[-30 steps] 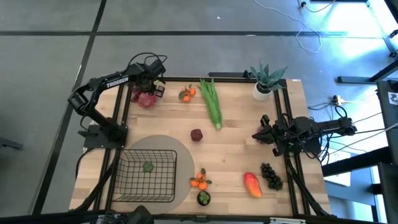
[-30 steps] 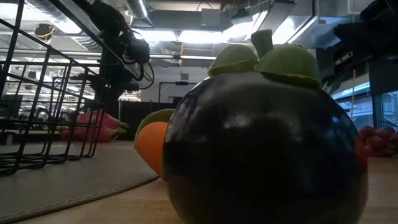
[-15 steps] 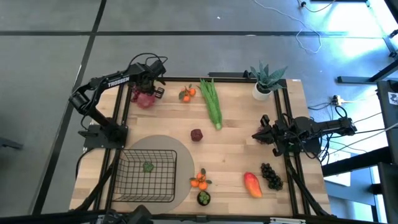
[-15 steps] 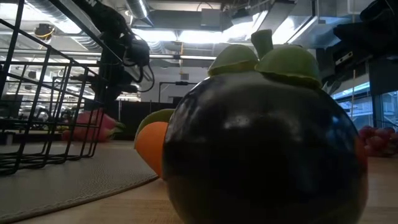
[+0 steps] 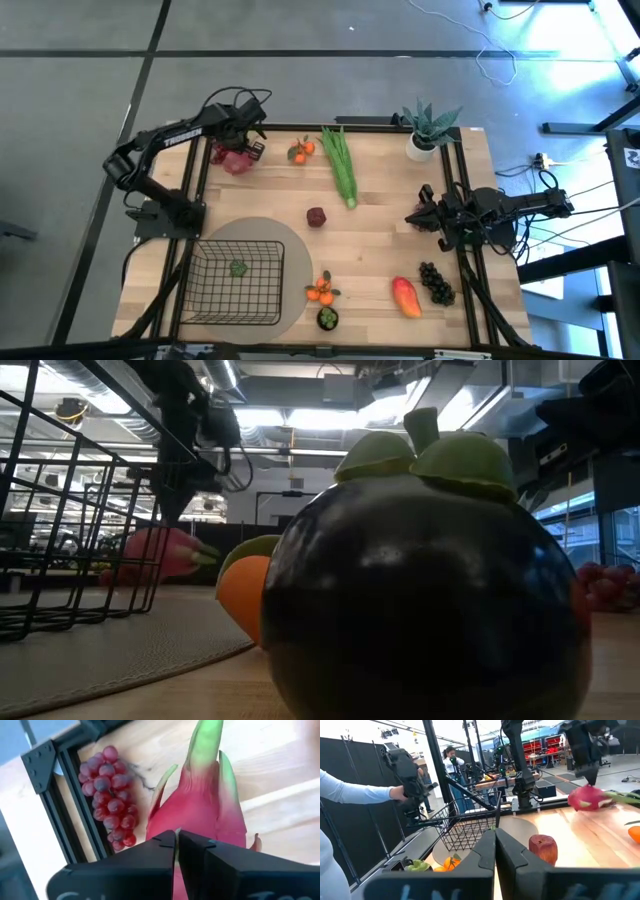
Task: Build produce basket
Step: Put the pink dragon fruit into the black wire basket
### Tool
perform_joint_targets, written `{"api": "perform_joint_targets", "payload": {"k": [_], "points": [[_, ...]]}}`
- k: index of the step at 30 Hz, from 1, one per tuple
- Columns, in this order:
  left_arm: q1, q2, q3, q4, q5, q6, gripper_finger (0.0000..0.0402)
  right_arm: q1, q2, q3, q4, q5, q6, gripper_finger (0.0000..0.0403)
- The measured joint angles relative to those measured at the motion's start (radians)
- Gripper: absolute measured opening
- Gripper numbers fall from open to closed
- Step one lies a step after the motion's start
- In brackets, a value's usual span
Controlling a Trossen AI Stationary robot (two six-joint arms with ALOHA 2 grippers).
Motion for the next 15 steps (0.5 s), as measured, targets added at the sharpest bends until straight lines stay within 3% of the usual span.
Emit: {"api": "perform_joint_targets", "payload": {"k": [8,15], "points": [[-0.139,-0.22,0.0,-0.01,-0.001,-0.049,0.0,0.0,0.0,0.0,-0.009,0.0,0.001,0.0],[-0.333,-0.418,0.0,-0.015,-0.001,-0.102,0.0,0.0,0.0,0.0,-0.009,0.0,-0.015,0.0]]}}
